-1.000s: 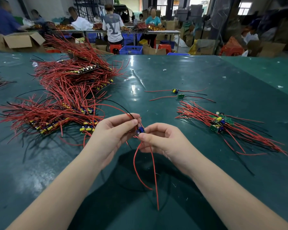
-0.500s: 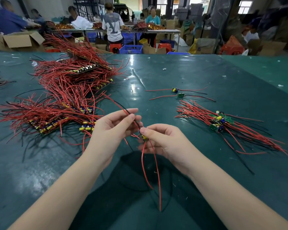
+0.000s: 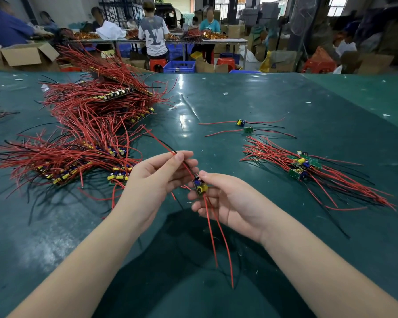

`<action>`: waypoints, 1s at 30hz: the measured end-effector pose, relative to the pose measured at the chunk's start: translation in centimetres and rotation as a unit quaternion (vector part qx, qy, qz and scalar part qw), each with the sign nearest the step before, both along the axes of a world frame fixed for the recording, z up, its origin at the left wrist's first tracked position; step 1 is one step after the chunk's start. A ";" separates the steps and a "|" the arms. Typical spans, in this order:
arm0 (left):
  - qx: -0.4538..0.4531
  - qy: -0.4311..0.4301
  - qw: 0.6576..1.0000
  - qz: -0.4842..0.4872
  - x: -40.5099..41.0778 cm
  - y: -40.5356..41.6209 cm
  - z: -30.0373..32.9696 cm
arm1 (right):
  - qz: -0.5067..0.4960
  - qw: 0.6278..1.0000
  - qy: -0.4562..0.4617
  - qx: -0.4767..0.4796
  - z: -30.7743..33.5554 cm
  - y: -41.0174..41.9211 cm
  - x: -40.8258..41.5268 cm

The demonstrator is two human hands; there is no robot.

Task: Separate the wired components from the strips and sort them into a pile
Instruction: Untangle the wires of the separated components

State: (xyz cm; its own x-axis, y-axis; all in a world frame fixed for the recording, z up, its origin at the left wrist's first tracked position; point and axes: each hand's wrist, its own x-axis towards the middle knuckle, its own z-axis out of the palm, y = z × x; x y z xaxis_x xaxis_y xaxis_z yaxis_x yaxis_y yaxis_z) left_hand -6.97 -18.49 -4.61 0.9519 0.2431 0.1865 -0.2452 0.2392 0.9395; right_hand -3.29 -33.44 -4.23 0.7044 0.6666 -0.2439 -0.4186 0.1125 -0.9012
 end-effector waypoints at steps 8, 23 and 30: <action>-0.024 0.012 1.000 0.004 0.0 -0.1 0.1 | -0.001 1.000 -0.020 0.005 -0.2 0.0 0.2; -0.076 0.046 0.996 -0.004 0.2 0.1 0.5 | -0.041 0.996 -0.072 -0.032 -0.3 0.1 0.0; -0.117 0.026 0.992 0.036 0.5 0.8 0.8 | -0.051 0.992 -0.091 -0.066 -0.1 0.1 0.1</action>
State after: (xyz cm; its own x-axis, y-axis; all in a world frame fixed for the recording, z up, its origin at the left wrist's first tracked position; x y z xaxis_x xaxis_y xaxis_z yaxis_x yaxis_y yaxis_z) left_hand -6.49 -17.71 -3.78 0.9372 0.3422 0.0674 -0.2215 0.4349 0.8728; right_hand -3.22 -33.34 -4.38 0.8065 0.5609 -0.1867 -0.2400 0.0221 -0.9705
